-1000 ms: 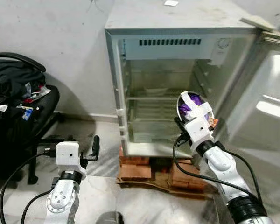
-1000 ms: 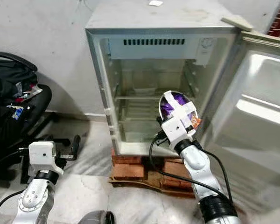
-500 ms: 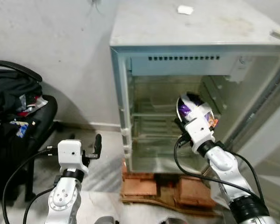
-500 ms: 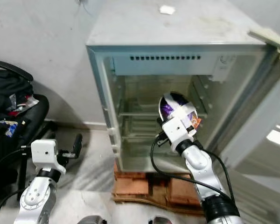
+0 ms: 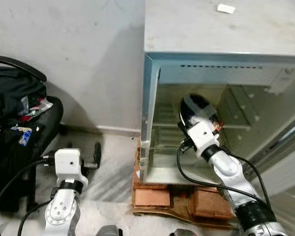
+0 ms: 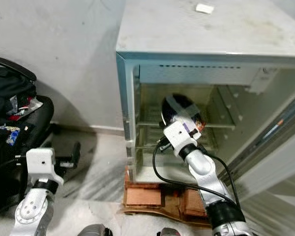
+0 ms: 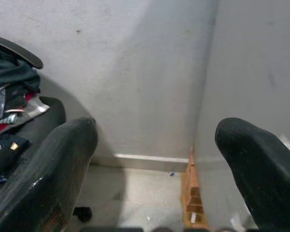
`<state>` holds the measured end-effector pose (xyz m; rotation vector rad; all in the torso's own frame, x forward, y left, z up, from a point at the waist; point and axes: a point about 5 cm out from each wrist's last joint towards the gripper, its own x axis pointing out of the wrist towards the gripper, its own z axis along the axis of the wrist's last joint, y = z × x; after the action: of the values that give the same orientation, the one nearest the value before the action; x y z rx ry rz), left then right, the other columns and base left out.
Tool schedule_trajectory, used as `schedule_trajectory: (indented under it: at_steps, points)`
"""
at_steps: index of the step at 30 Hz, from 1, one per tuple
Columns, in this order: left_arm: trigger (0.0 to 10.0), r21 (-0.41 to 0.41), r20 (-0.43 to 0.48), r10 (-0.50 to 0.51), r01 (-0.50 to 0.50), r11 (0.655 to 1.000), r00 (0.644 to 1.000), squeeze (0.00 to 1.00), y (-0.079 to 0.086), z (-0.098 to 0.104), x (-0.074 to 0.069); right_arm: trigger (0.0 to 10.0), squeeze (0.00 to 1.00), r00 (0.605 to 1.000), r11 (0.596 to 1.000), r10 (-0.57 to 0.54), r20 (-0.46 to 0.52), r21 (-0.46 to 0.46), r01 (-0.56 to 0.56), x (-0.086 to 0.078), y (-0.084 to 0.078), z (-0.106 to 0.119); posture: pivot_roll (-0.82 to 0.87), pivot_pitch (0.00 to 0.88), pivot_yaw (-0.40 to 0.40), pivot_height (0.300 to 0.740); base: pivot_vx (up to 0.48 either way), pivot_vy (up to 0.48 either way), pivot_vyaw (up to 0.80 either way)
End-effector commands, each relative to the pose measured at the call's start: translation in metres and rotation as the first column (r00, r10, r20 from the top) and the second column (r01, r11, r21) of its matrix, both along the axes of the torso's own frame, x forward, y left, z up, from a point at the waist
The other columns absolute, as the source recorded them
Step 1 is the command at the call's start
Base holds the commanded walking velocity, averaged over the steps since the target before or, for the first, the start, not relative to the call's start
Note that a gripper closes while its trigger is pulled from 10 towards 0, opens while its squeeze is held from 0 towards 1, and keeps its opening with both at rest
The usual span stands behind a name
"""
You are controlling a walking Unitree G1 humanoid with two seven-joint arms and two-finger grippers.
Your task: Restocking fridge
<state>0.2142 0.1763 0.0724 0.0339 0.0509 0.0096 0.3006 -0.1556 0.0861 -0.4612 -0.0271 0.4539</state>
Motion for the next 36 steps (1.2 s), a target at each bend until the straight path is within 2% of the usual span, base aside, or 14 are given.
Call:
schedule_trajectory:
  at_steps: [1,13,14,15,22,28,31,36]
  points:
    - [10.0,0.013,0.002,0.0,0.0,1.0,1.0,0.0,0.002,0.002,-0.002,10.0,0.0,1.0,1.0,-0.018,0.018,-0.001,0.018,0.003,-0.005,0.004,0.03,0.086,-0.011,0.74,0.0,-0.27,0.0]
    - [10.0,0.007,-0.006,-0.003,0.003,1.0,1.0,0.0,-0.001,0.002,-0.005,10.0,0.0,1.0,1.0,-0.01,0.008,0.002,0.01,-0.001,-0.003,0.001,0.03,0.099,-0.007,0.74,0.0,-0.327,0.0]
    - [10.0,0.005,-0.005,-0.002,0.002,1.0,1.0,0.0,-0.001,0.002,-0.005,10.0,0.0,1.0,1.0,-0.01,0.007,0.002,0.01,-0.001,-0.003,0.001,0.03,0.099,-0.007,0.74,0.0,0.0,0.0]
    - [10.0,-0.033,0.008,0.008,-0.008,0.999,1.0,0.0,-0.001,0.003,-0.005,10.0,0.0,1.0,1.0,-0.007,0.007,0.003,0.007,-0.001,-0.003,0.001,0.03,0.101,-0.008,0.74,0.0,0.0,0.0]
    - [10.0,-0.014,0.0,0.011,-0.011,1.0,1.0,0.0,-0.002,0.003,-0.006,10.0,0.0,1.0,1.0,0.0,0.008,0.006,0.0,0.001,-0.002,0.002,0.03,0.111,-0.011,0.74,0.0,0.0,0.0]
    - [10.0,-0.023,-0.01,0.021,-0.021,1.0,1.0,0.0,-0.002,0.003,-0.009,10.0,0.0,1.0,1.0,0.019,0.008,0.007,-0.019,0.006,0.003,0.004,0.04,0.138,-0.01,0.74,0.0,0.0,0.0]
    - [10.0,-0.021,-0.02,0.023,-0.024,0.999,1.0,0.0,-0.002,0.005,-0.016,10.0,0.0,0.999,0.999,0.038,0.007,-0.001,-0.038,0.011,0.008,0.006,0.06,0.171,-0.013,0.74,0.0,0.0,0.0]
    - [10.0,0.001,-0.03,0.039,-0.039,0.999,0.999,0.0,-0.002,0.007,-0.026,10.0,0.0,0.998,0.996,0.063,-0.003,-0.06,-0.063,0.025,0.013,0.008,0.09,0.211,-0.025,0.74,0.0,0.0,0.0]
